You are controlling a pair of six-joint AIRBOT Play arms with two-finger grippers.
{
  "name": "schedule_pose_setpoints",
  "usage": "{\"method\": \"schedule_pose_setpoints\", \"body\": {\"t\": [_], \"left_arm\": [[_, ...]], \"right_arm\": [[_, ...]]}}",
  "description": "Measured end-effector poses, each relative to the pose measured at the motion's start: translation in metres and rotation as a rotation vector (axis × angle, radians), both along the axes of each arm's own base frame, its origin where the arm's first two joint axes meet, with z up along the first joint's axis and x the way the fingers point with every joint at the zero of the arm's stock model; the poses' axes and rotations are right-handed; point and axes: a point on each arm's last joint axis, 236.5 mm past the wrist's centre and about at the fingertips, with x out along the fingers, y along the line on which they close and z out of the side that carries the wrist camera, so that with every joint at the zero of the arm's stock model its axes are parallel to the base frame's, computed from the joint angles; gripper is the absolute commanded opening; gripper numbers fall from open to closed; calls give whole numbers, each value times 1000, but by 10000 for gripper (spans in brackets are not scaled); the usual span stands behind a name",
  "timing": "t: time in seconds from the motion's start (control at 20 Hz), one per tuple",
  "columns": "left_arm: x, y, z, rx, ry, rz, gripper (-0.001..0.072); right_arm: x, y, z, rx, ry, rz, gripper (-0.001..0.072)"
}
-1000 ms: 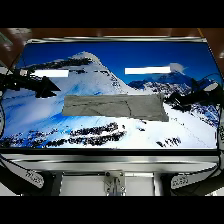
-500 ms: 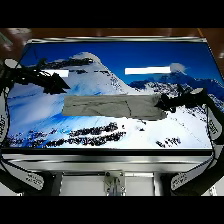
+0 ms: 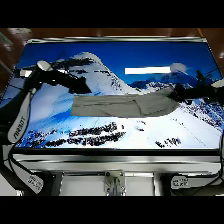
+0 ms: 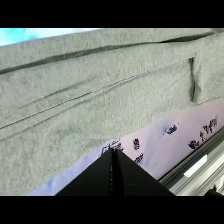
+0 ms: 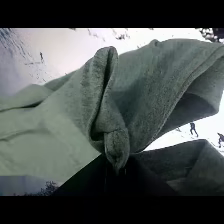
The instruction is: Fold the shirts.
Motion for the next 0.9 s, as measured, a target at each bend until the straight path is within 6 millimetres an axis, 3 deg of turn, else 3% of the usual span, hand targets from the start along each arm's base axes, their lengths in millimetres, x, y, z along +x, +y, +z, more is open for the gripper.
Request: {"method": "schedule_pose_setpoints", "body": {"t": [0.3, 0.4, 0.55, 0.9], "left_arm": [[-30, -144, -21, -166, 4, -69, 38], [-40, -179, -28, -207, 10, -61, 38], [-52, -215, -40, -240, 23, -51, 38], [-65, -278, -54, -332, 73, -17, 37]], "right_arm": [[-26, 9, 78, -7, -87, 20, 62], [-33, 13, 98, -6, -112, 18, 62], [-46, 18, 122, -13, -140, 17, 62], [-71, 43, 179, 46, -217, 10, 61]]}}
